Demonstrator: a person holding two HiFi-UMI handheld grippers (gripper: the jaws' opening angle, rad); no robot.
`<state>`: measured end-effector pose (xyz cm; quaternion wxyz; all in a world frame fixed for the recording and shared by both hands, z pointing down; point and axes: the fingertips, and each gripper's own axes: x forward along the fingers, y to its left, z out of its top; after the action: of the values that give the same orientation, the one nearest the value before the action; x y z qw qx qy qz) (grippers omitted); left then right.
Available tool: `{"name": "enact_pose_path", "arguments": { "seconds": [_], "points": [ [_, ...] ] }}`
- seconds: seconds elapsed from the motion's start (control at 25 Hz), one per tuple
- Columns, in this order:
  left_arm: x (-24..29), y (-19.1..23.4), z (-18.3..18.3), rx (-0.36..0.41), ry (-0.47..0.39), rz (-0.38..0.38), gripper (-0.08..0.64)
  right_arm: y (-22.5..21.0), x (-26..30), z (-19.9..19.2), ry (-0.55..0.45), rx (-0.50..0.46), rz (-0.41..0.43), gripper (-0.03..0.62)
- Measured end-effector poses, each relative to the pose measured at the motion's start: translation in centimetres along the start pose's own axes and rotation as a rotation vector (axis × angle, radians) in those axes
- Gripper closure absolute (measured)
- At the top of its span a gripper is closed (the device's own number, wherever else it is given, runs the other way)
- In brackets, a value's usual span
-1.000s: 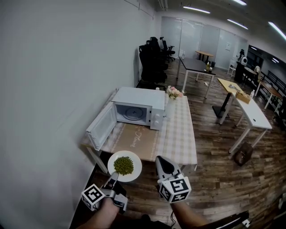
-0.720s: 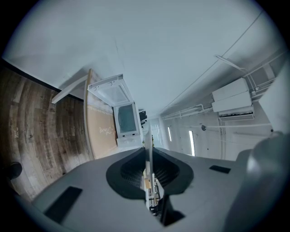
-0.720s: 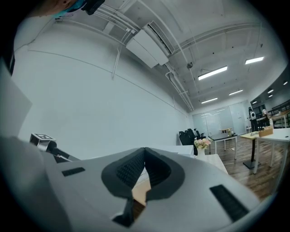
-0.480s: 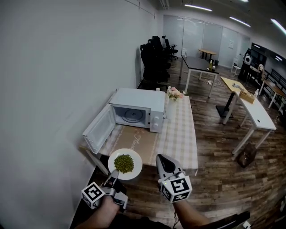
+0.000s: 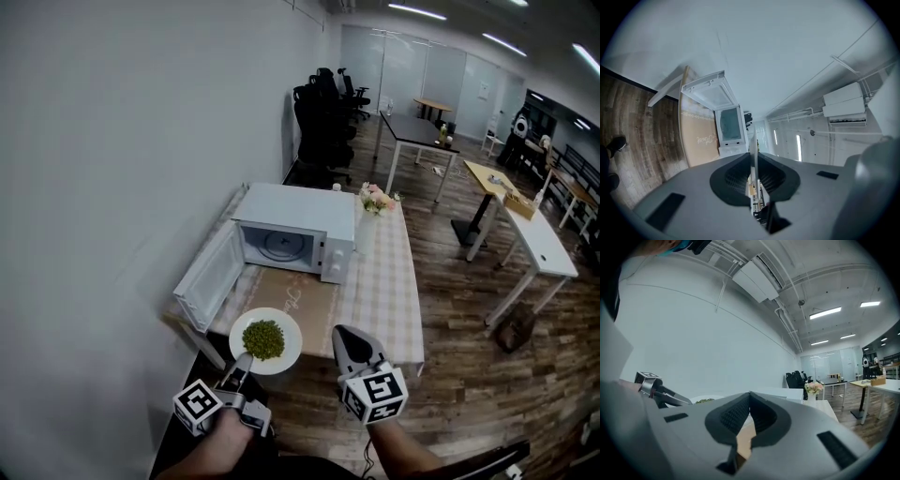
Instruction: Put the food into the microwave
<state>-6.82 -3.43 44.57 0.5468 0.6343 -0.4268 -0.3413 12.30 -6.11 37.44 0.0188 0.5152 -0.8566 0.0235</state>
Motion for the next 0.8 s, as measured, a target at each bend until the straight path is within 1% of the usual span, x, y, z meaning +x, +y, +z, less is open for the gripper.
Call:
{"name": "enact_pose_path", "arguments": {
  "seconds": [0.32,0.8],
  "points": [
    [4.0,0.4,3.3,-0.011,0.049,-0.023,0.522,-0.2,5.1,0.5,0.006,-0.004,-0.032,0.589],
    [8.9,2.0,7.5,-0.032,0.119,-0.023,0.522,-0.5,11.1,0.0,0.037,0.004,-0.109,0.589]
  ]
}}
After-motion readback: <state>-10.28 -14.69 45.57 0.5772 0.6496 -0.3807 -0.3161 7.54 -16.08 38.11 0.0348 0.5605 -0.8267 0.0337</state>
